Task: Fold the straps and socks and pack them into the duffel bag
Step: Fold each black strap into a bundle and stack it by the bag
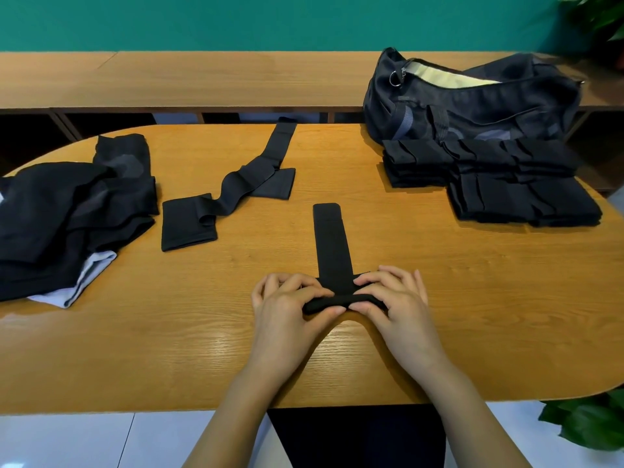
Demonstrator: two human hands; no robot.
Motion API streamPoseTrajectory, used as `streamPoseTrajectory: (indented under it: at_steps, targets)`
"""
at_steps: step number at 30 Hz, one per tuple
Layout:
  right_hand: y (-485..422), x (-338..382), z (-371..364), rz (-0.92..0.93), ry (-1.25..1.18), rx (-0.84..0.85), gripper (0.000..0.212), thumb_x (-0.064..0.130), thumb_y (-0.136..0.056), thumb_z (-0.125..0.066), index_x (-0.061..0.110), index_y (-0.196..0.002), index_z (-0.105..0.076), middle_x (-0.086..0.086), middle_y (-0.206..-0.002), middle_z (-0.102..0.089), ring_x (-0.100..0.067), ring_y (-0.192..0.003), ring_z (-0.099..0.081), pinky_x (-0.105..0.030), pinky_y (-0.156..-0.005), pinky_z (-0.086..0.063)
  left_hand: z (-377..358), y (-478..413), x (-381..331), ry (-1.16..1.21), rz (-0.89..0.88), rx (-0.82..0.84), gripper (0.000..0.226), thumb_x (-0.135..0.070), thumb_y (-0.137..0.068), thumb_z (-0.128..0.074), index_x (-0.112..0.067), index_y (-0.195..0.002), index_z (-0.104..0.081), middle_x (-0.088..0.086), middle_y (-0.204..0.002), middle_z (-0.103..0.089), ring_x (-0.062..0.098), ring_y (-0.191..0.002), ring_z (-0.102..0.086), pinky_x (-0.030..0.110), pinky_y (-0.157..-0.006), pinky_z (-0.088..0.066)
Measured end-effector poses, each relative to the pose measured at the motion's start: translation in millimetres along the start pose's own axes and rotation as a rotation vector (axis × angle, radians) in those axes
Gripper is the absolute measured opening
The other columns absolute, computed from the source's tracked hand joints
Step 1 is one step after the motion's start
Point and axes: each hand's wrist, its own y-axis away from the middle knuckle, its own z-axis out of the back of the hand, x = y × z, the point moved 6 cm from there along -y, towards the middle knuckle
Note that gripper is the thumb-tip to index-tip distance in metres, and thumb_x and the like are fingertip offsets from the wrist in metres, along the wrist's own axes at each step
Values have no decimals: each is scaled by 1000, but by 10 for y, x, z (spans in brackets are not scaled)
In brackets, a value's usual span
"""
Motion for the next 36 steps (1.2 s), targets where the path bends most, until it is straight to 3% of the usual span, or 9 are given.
streamPoseTrajectory:
  at_steps: [3,8,13,16,21,28,36]
  targets:
    - [-8,12,6,10,16,11,18,43,-89,-56,37,-98,-71,26,-115,-57,-6,-131,-34,-45,-119,1,-2,0,12,22,-1,-2,51,-71,-76,-42,-36,-97,-74,-25,-100,-59,3,-104,-40,32,-95,-20]
    - [-9,-4,32,11,1,16,32,64,-77,-54,47,-99,-69,34,-116,-54,1,-130,-30,-46,-119,5,-10,0,28,5,-4,-8,41,-62,-80,-51,-33,-93,-76,-23,-98,-59,3,-102,-40,32,-95,-21]
    - [-12,-12,27,21,18,-8,42,68,-75,-45,45,-99,-70,33,-116,-57,0,-129,-33,-49,-120,5,-33,-3,47,9,10,-5,56,-71,-80,-40,-30,-91,-77,-22,-95,-60,4,-101,-41,36,-99,-24]
    - [-18,-3,29,34,43,-35,45,66,-79,-42,39,-97,-73,29,-112,-61,-1,-127,-37,-50,-120,2,-26,12,52,16,5,-20,52,-72,-82,-44,-31,-90,-76,-23,-94,-59,2,-100,-40,35,-97,-23]
    - [-1,43,35,54,91,-63,25,48,-84,-55,38,-98,-72,26,-108,-64,-4,-122,-42,-51,-119,0,2,27,27,32,-32,-3,42,-67,-79,-51,-39,-102,-73,-27,-105,-60,1,-106,-40,35,-98,-21]
    - [29,39,36,57,77,-48,38,62,-80,-47,42,-102,-71,29,-115,-62,-5,-127,-38,-54,-118,2,24,22,52,73,2,-35,32,-50,-81,-58,-33,-103,-74,-25,-102,-66,0,-107,-42,36,-101,-22]
    - [20,83,54,56,90,-91,31,42,-80,-57,35,-106,-72,16,-103,-72,-13,-117,-53,-57,-118,-8,25,19,55,88,18,-24,28,-50,-80,-60,-37,-101,-72,-25,-99,-66,5,-107,-45,37,-101,-24]
